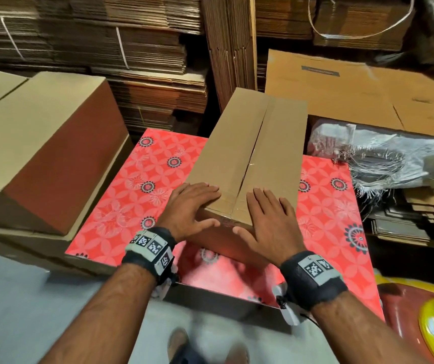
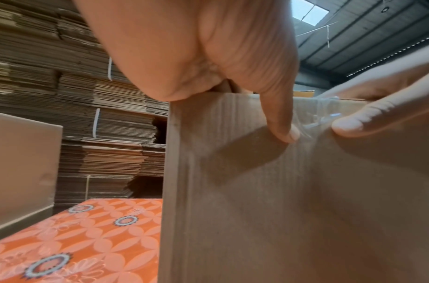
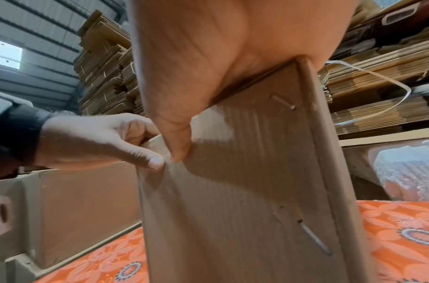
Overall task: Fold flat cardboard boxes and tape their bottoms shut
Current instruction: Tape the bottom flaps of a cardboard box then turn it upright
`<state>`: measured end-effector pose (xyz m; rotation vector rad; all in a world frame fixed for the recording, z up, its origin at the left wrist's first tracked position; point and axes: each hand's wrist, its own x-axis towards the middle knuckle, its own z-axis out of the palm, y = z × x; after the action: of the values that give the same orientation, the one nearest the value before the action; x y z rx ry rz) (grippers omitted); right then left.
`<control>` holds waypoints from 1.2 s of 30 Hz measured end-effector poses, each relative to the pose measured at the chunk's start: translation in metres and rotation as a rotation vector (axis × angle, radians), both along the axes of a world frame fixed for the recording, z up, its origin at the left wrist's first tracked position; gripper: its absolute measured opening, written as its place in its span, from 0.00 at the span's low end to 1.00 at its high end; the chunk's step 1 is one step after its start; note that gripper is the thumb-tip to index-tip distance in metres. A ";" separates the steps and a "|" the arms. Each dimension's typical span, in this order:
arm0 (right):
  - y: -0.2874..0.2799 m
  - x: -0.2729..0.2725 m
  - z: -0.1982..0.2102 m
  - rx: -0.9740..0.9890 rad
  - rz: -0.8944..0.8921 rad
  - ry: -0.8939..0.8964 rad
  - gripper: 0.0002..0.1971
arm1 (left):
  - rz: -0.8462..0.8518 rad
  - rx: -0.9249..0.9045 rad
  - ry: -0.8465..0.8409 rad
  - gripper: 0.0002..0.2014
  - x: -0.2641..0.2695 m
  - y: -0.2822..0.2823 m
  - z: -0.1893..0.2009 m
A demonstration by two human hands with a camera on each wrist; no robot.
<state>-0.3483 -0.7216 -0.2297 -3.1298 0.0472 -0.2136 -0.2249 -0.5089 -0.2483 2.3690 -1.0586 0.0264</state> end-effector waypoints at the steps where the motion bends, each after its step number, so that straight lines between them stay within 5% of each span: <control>1: 0.004 0.002 0.001 0.015 -0.006 0.006 0.43 | -0.009 -0.001 0.007 0.37 0.005 0.003 0.000; 7: 0.019 0.028 0.028 0.206 0.152 0.050 0.34 | -0.021 -0.109 0.130 0.47 0.026 0.020 0.001; 16: 0.040 0.069 0.051 0.140 0.386 0.249 0.21 | -0.070 -0.157 0.217 0.54 0.045 0.037 0.003; 25: 0.030 0.072 0.077 -0.065 0.338 0.377 0.08 | -0.140 -0.068 0.065 0.40 0.034 0.014 0.003; 31: 0.027 0.065 0.061 0.167 0.290 0.334 0.14 | -0.127 -0.075 0.053 0.36 0.029 0.014 0.005; 36: 0.028 0.051 0.050 0.336 0.278 0.172 0.08 | -0.092 -0.038 0.026 0.35 0.025 0.014 0.010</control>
<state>-0.2970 -0.6938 -0.1792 -2.7685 -0.3156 0.0610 -0.2002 -0.4952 -0.2379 2.2783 -1.1430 -0.0174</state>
